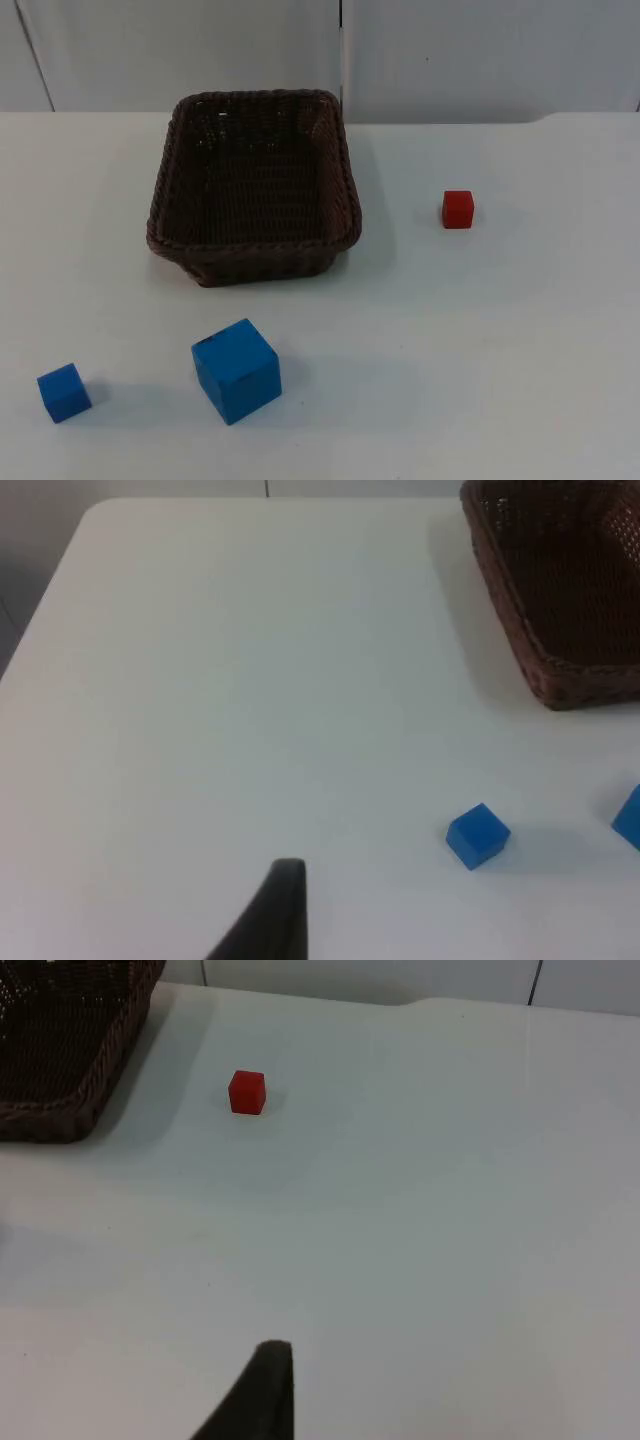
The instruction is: Pick up the basket with the left hand and place the largest block into the basket with the right hand.
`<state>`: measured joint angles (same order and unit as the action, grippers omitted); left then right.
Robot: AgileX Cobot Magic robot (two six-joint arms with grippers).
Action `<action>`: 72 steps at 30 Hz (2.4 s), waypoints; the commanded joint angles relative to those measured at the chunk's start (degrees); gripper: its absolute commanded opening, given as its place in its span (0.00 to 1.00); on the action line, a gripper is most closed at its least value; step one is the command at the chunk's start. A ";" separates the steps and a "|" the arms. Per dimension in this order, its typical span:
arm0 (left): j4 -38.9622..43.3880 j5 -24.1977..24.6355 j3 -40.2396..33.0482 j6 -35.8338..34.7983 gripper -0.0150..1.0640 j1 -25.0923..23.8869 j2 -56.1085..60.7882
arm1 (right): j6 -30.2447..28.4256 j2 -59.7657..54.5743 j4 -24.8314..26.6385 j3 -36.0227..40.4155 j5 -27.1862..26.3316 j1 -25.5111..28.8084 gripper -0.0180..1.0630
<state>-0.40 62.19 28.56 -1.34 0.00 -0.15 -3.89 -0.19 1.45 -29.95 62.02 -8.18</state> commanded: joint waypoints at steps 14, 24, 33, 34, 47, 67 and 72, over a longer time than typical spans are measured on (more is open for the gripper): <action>-1.03 -1.59 7.22 -0.28 0.99 0.00 -5.13 | 0.02 0.19 0.31 0.35 -0.23 0.21 0.99; -1.78 -1.70 7.41 -0.28 0.99 0.00 -5.67 | 0.02 0.19 0.31 0.35 -0.23 0.21 0.99; -5.41 -3.66 7.41 -0.28 0.99 0.00 -5.99 | 0.02 0.19 0.31 0.35 -0.23 0.21 0.99; -5.41 -3.66 7.41 -0.28 0.99 0.00 -5.99 | 0.02 0.19 0.31 0.35 -0.23 0.21 0.99; -13.32 -12.13 7.41 4.49 0.99 0.00 -19.89 | 0.02 0.19 0.31 0.35 -0.23 0.21 0.99; -21.73 -18.80 20.43 16.03 0.99 0.00 -54.88 | 0.02 0.19 0.31 0.35 -0.23 0.21 0.99; -21.73 -19.72 23.99 16.54 0.99 0.00 -62.01 | 0.02 0.19 0.31 0.35 -0.23 0.21 0.99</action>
<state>-21.36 43.24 51.83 14.74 0.00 -61.46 -3.89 -0.19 1.49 -29.95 62.02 -8.18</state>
